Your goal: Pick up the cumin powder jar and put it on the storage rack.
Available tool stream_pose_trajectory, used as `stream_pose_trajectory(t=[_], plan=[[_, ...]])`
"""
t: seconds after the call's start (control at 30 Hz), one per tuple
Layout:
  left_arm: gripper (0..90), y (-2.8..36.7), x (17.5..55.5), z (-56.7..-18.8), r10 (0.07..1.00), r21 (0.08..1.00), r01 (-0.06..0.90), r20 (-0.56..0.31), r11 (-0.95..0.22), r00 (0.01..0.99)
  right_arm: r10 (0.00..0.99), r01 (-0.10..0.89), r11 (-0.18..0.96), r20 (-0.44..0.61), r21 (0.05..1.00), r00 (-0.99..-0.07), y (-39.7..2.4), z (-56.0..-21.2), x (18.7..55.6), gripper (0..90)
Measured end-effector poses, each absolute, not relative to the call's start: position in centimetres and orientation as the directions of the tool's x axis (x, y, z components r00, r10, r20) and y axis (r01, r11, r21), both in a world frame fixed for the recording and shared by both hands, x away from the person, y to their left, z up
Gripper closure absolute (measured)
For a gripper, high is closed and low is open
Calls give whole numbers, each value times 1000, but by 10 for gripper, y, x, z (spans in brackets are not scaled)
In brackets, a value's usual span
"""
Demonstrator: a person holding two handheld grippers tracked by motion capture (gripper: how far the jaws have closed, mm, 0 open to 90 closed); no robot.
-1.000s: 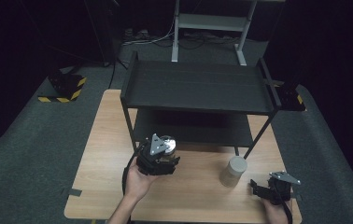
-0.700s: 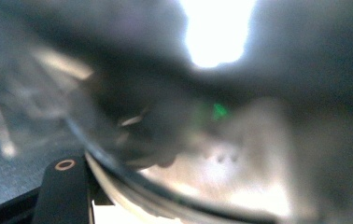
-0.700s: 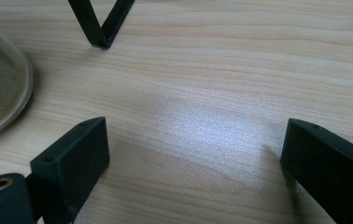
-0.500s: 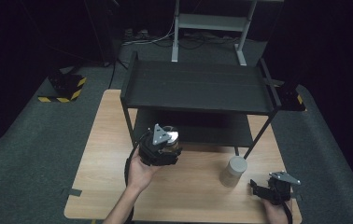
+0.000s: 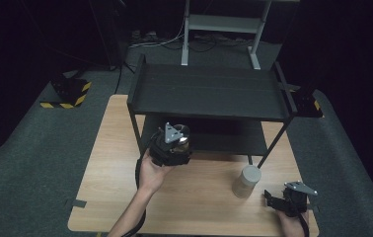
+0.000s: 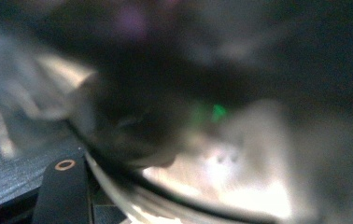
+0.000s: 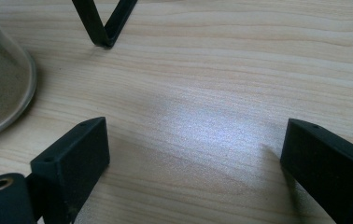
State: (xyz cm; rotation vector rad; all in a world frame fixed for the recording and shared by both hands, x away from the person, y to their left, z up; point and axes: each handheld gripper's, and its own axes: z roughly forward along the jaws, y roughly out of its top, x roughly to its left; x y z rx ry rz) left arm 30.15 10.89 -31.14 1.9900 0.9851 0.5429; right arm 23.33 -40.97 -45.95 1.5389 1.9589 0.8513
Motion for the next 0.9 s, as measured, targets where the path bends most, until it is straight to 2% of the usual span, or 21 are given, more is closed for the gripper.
stream_pose_trajectory(t=[0.9], plan=[[309,104,313,-326,832,855,436,-8,-282,554,970,655,170,-8,736,-243,-410,-460,233,79]])
